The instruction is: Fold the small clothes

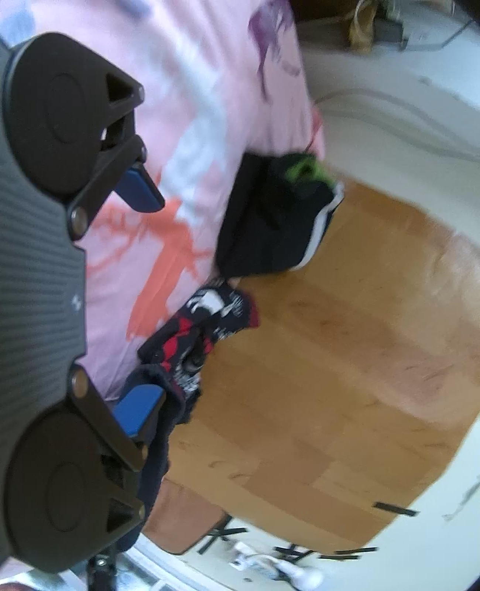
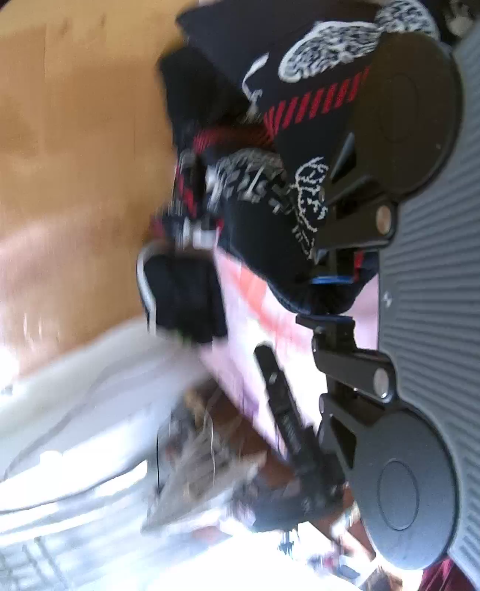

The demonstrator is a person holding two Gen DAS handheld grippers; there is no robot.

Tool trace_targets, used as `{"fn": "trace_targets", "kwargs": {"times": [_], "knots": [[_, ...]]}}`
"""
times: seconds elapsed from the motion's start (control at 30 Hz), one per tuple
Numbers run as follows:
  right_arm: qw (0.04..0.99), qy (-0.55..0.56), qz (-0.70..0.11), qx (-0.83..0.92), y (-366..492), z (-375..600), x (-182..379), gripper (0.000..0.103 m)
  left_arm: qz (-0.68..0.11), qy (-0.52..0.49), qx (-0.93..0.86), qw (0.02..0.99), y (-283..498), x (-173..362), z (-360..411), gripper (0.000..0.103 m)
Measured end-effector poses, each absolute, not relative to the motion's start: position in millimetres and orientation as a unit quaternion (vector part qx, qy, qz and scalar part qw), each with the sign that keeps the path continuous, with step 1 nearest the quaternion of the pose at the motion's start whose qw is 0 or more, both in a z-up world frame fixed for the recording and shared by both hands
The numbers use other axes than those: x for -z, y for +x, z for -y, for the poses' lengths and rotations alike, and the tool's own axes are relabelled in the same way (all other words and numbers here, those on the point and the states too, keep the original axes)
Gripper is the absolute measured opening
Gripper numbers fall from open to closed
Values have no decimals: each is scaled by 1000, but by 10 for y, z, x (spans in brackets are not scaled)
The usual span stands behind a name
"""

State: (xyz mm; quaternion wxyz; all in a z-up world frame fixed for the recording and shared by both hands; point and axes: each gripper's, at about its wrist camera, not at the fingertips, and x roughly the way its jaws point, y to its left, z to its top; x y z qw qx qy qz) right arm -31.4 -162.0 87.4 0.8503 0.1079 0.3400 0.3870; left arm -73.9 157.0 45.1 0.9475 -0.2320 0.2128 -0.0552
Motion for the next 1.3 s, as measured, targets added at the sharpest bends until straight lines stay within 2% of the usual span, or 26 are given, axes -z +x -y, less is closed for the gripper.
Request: {"fn": "trace_targets", "kwargs": {"times": [0.1,0.13,0.17,0.23,0.33,0.5,0.6,0.73,0.8,0.87,0.9,0.93,1.0,1.03,1.07,1.1,1.17,1.23,1.27,1.3], "knots": [[801,137,-360,-459,-345,1341,-873,18,-197,-235,40,951,-1008,-507,-1753,103],[778,135,-378,-483,-327,1230,-830,23,-198,-238,36,950,-1072,-507,-1805,103],[753,123,-404,-505,-332,1115,-764,36,-202,-241,35,949,-1126,-502,-1842,103],[723,95,-451,-515,-312,1005,-636,55,-211,-244,40,946,-1167,-486,-1865,103],[703,101,-479,-515,-178,1167,-616,54,-225,-236,61,943,-1232,-477,-1786,103],[778,131,-412,-456,167,1525,-1037,54,-289,-209,107,928,-1152,-405,-1430,103],[827,90,-400,-385,459,1279,-1065,54,-336,-211,117,910,-1116,-292,-1279,103],[859,25,-415,-298,826,874,-802,55,-356,-242,127,893,-1237,-200,-1295,103],[861,22,-429,-271,1014,732,-623,58,-356,-252,136,890,-1270,-202,-1332,103],[862,28,-441,-250,1199,635,-461,70,-360,-267,160,880,-1282,-196,-1338,103],[860,32,-450,-240,1306,576,-390,71,-367,-274,176,871,-1265,-168,-1320,103],[854,40,-462,-235,1402,546,-325,71,-376,-282,191,862,-1234,-128,-1295,103],[855,46,-461,-232,1437,536,-253,58,-395,-301,226,838,-1137,-34,-1226,103],[858,30,-457,-233,1423,513,-262,29,-394,-308,241,832,-1095,-22,-1189,103],[859,11,-454,-237,1388,515,-279,22,-398,-311,250,826,-1035,-8,-1151,103],[861,15,-447,-241,1358,557,-305,17,-399,-311,255,824,-979,-7,-1108,103],[867,27,-431,-249,1260,696,-410,15,-396,-307,250,828,-875,-22,-1012,103],[875,47,-406,-260,1176,816,-571,14,-393,-296,238,838,-801,-44,-940,98],[879,64,-389,-268,1108,925,-708,14,-393,-287,223,845,-774,-57,-907,78],[882,79,-374,-275,1093,999,-821,14,-396,-277,210,850,-755,-76,-889,50]]}}
